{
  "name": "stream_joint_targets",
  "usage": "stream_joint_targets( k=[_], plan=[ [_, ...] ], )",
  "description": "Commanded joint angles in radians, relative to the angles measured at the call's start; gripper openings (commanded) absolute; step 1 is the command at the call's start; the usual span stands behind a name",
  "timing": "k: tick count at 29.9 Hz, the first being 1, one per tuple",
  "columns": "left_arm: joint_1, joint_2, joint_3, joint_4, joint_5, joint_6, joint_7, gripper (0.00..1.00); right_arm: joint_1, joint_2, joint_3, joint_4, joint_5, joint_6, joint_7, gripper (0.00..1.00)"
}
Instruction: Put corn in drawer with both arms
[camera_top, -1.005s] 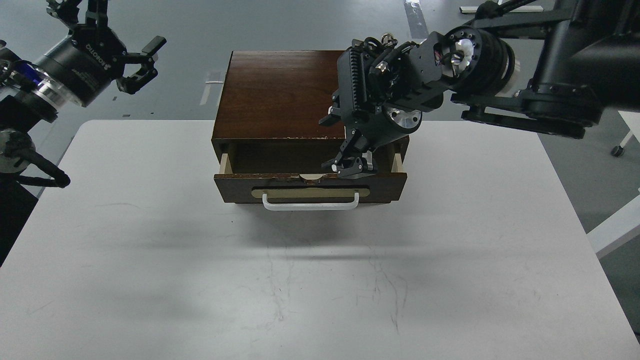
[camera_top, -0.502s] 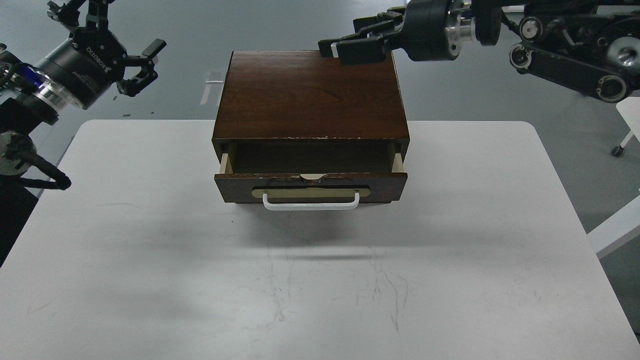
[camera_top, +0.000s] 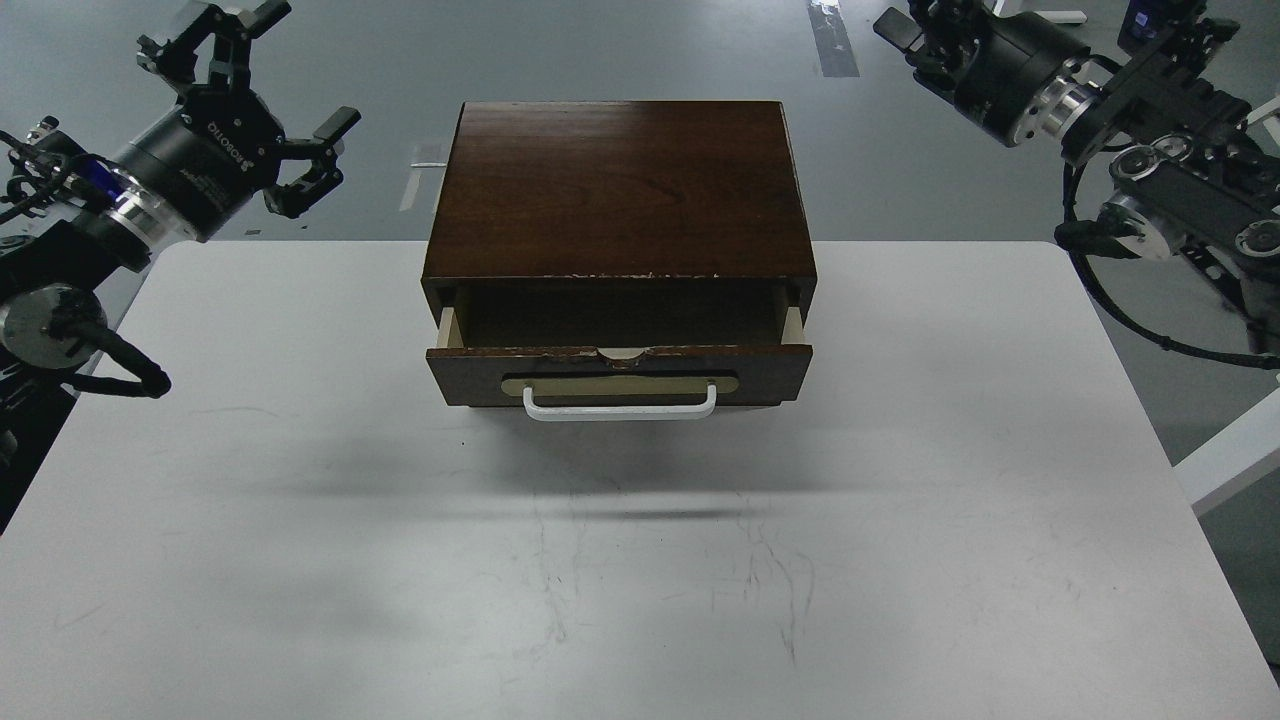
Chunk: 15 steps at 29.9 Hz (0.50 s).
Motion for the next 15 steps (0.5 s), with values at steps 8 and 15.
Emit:
stream_joint_targets(
  k=[8, 15],
  plan=[
    [0.011, -0.067, 0.0, 0.031, 0.0, 0.0, 0.0, 0.99, -0.099, 0.002, 0.028, -0.003, 0.493, 0.011, 0.0, 1.0],
    [0.037, -0.09, -0.028, 0.056, -0.004, 0.0, 0.033, 0.99, -0.223, 0.004, 0.045, -0.007, 0.683, 0.16, 0.0, 1.0]
  ],
)
